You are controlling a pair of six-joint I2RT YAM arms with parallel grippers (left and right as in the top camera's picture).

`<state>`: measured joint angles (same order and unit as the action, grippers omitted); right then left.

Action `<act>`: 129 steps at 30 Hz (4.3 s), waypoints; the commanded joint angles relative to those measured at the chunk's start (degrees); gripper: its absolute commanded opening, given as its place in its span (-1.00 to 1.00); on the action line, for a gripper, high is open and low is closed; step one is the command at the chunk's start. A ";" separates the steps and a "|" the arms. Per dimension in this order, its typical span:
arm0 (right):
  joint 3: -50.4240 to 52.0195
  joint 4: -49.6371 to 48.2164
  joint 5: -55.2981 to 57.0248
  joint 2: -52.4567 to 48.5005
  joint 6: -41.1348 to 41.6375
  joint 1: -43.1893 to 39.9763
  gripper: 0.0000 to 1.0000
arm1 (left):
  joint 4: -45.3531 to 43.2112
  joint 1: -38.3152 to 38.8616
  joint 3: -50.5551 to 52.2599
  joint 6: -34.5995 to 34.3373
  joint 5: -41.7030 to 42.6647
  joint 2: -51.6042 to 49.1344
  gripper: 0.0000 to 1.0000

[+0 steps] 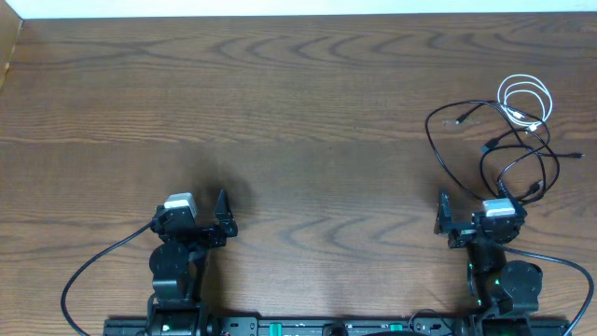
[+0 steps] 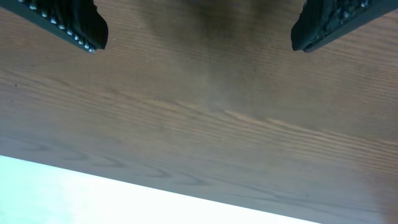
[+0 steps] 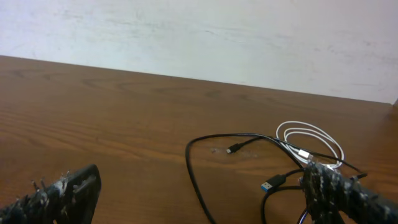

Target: Untangle cables

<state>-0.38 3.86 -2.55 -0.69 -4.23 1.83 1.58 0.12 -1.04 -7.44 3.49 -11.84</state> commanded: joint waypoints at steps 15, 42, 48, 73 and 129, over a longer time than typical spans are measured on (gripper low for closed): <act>0.07 0.31 0.81 0.37 -0.76 -0.24 0.99 | 2.21 0.22 0.81 0.35 -0.13 11.78 0.97; 0.07 0.31 0.81 0.37 -0.76 -0.24 0.99 | 2.27 3.17 0.81 8.04 -0.52 11.78 0.97; 0.07 0.31 0.81 0.37 -0.74 -0.24 0.98 | 2.27 3.17 0.81 8.04 -0.52 11.78 0.97; 0.07 0.31 0.81 0.37 -0.74 -0.24 0.99 | 2.27 3.19 0.81 8.04 -0.52 11.61 0.97; 0.07 0.31 0.83 0.37 -0.74 -0.24 0.98 | 2.27 3.19 0.81 8.04 -0.52 11.61 0.97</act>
<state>-0.38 3.88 -2.55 -0.69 -4.23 1.83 1.61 3.11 -1.04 0.03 3.25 -0.62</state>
